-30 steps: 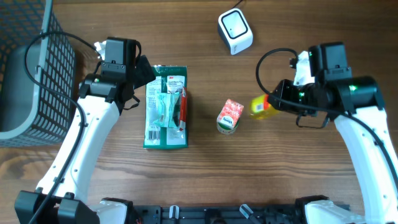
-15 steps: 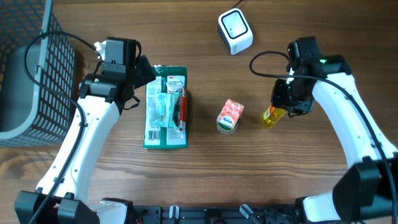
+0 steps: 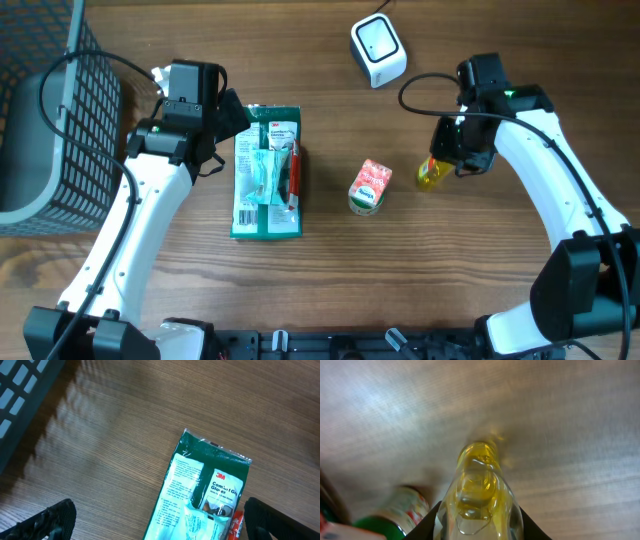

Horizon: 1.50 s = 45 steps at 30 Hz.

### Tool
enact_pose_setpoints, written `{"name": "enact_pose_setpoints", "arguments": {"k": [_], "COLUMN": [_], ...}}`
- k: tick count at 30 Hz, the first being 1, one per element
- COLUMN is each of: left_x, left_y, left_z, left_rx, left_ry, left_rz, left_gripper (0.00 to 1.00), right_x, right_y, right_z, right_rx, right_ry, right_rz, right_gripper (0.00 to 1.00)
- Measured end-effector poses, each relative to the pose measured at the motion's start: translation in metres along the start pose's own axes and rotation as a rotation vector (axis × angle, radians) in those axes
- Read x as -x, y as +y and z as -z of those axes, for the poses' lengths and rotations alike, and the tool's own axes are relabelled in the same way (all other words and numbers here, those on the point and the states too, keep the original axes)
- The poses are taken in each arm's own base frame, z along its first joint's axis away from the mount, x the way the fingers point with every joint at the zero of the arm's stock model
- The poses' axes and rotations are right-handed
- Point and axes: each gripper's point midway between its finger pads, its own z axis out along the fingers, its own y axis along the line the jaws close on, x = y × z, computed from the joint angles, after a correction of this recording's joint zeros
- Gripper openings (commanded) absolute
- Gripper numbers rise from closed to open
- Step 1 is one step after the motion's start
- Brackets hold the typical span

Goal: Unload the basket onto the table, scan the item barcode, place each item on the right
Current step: 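Turn the bottle upright and raise it with the right gripper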

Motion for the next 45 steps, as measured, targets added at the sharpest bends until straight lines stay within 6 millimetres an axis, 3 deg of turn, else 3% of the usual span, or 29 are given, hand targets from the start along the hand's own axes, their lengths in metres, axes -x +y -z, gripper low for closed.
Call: {"name": "enact_pose_setpoints", "arguments": {"k": [3,9,15,17,45], "left_x": [0.0,0.0,0.0,0.0,0.0], "left_y": [0.0,0.0,0.0,0.0,0.0], "left_z": [0.0,0.0,0.0,0.0,0.0], "left_rx": [0.0,0.0,0.0,0.0,0.0], "left_ry": [0.0,0.0,0.0,0.0,0.0], "left_rz": [0.0,0.0,0.0,0.0,0.0], "left_gripper": [1.0,1.0,1.0,1.0,1.0], "right_x": [0.012,0.018,0.022,0.024,0.029], "right_y": [0.001,-0.01,-0.011,-0.009,-0.007], "right_z": [0.0,0.001,0.001,0.001,0.002], "right_rx": [-0.003,-0.07,-0.074,-0.069,-0.06], "right_ry": [-0.053,-0.085,-0.104,-0.114,-0.134], "right_rz": [0.002,-0.003,-0.003,-0.003,-0.003], "right_gripper": [0.04,0.04,0.08,0.04,0.04]}}
